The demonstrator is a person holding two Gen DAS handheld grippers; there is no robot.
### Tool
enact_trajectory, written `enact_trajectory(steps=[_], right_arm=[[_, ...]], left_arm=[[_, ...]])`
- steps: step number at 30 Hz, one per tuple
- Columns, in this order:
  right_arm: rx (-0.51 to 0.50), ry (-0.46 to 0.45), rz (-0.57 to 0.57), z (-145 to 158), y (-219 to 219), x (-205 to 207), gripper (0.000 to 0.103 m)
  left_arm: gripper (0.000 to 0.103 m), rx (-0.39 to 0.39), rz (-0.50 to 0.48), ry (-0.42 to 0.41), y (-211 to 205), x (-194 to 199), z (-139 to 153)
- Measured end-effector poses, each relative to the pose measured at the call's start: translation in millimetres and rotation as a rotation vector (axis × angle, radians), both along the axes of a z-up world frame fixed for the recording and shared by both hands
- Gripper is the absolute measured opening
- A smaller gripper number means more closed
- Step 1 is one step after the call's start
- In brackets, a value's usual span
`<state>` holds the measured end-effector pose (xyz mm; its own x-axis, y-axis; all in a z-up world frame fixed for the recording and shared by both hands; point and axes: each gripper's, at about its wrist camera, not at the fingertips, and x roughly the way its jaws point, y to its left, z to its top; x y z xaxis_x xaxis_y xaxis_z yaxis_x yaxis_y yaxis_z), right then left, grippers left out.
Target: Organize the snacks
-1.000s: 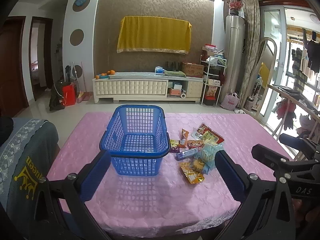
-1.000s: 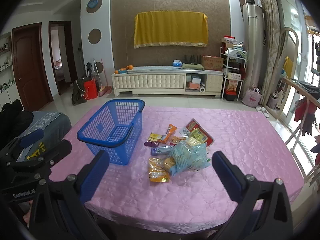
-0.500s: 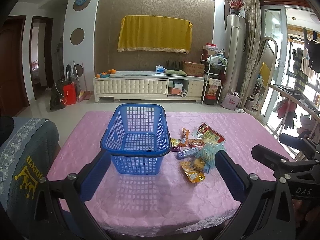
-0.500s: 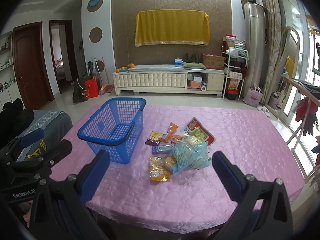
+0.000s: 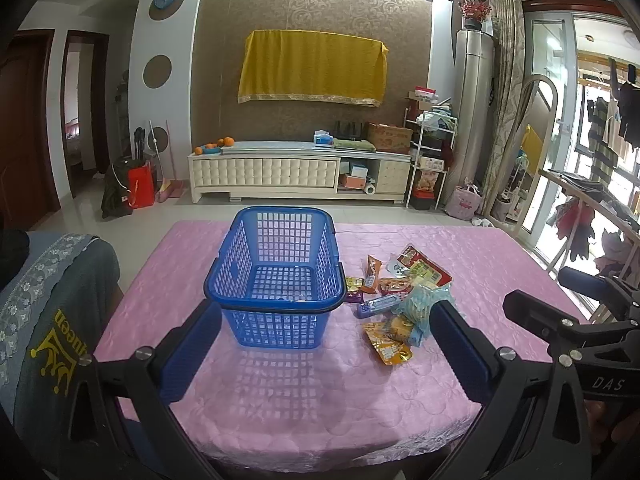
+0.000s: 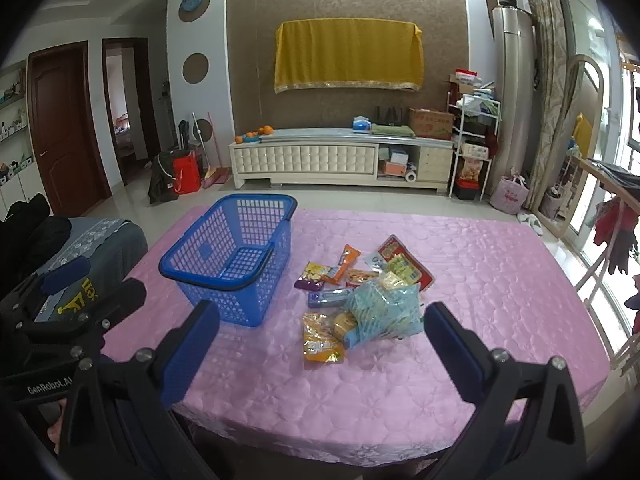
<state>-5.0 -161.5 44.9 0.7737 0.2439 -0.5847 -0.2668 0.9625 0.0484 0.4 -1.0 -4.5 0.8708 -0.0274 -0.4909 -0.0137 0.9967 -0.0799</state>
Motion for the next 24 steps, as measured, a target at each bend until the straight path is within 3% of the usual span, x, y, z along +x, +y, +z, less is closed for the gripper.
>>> enact_trajectory(steps=[11,24], right_arm=[[0.011,-0.001,0.001,7,-1,4,0.103],[-0.001,0.001,-0.068,25,-51,64,0.103]], left_arm=[[0.103,0.002,-0.013,0.008,-4,6,8],[0.103,0.019,-0.093,0.042,-58,81,27]])
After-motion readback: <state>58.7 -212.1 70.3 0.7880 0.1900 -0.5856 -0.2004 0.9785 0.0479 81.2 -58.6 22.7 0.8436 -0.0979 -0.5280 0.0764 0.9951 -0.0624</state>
